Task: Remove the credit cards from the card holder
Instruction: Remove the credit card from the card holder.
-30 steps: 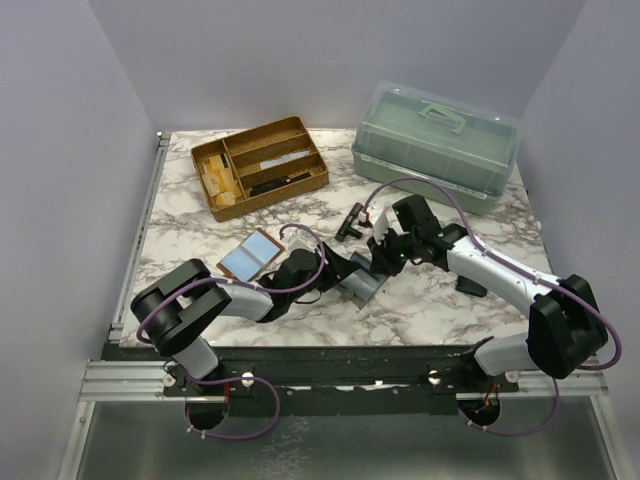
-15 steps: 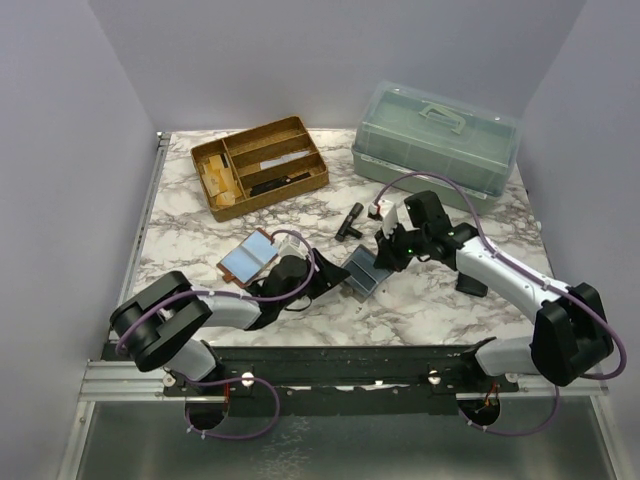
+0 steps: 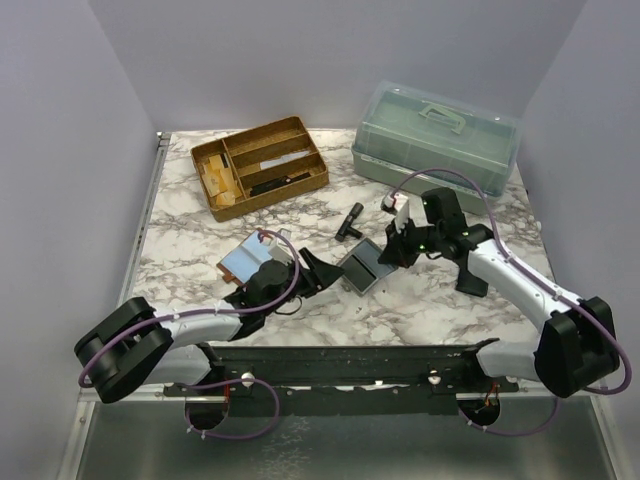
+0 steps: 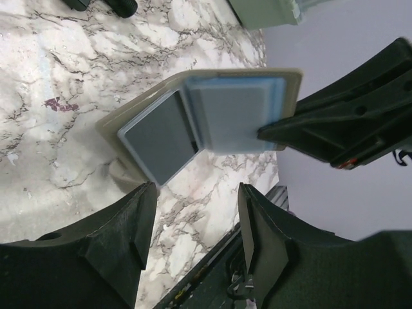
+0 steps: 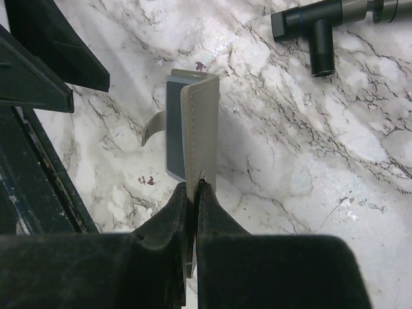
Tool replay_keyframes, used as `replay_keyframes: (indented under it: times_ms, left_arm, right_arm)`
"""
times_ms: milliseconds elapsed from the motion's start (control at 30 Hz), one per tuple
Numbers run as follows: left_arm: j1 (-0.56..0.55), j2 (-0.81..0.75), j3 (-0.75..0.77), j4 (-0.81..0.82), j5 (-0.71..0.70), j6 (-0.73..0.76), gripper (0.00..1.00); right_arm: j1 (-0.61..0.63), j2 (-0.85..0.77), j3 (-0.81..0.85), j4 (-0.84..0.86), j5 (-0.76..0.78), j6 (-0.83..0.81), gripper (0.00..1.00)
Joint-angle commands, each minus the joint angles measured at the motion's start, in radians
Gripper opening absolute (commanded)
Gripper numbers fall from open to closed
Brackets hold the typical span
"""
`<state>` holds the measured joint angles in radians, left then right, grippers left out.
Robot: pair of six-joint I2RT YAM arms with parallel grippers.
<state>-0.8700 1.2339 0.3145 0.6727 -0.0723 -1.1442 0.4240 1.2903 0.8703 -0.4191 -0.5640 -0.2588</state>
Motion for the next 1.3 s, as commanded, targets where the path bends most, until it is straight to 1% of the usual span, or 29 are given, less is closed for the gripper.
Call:
replay_keyframes:
  times_ms: [0,100,200,367,467,600,700,767,867,967,1033,1200,1267]
  left_arm:
    - [0.005,0.004,-0.017,0.050,0.043,0.090,0.60]
    - [0.005,0.008,-0.037,0.083,0.033,0.139,0.62]
    - [0.005,0.018,-0.064,0.169,0.044,0.186,0.66]
    - [0.006,0.052,-0.091,0.292,0.043,0.228,0.84]
    - [0.006,0.086,-0.082,0.364,0.064,0.242,0.87]
    - [0.009,0.120,-0.058,0.454,0.136,0.242,0.86]
    - [0.010,0.083,-0.060,0.466,0.135,0.195,0.84]
    - [0.011,0.022,-0.075,0.442,0.104,0.155,0.81]
    - [0.011,-0.072,-0.080,0.334,0.060,0.104,0.78]
    - [0.011,-0.116,-0.058,0.260,0.043,0.076,0.75]
    - [0.011,-0.106,-0.032,0.239,0.044,0.071,0.74]
    - [0.010,-0.011,0.032,0.231,0.052,0.076,0.64]
    - [0.011,0.019,0.052,0.231,0.055,0.077,0.63]
  right_arm:
    - [-0.076,-0.049,-0.007,0.020,-0.162,0.031,0.00]
    - [-0.132,-0.074,-0.010,0.020,-0.254,0.046,0.00]
    - [-0.196,-0.098,-0.015,0.022,-0.347,0.062,0.00]
    - [-0.267,-0.129,-0.016,0.025,-0.473,0.079,0.00]
    - [-0.289,-0.139,-0.020,0.026,-0.510,0.085,0.00]
    - [-0.306,-0.142,-0.021,0.029,-0.532,0.091,0.00]
    - [-0.319,-0.145,-0.024,0.032,-0.526,0.096,0.00]
    - [-0.325,-0.142,-0.025,0.032,-0.522,0.097,0.00]
    - [-0.327,-0.138,-0.027,0.036,-0.525,0.098,0.00]
    - [-0.327,-0.132,-0.029,0.041,-0.534,0.100,0.00]
    - [-0.327,-0.125,-0.028,0.042,-0.540,0.100,0.00]
    - [-0.327,-0.128,-0.029,0.039,-0.537,0.100,0.00]
    - [-0.327,-0.130,-0.031,0.038,-0.536,0.099,0.00]
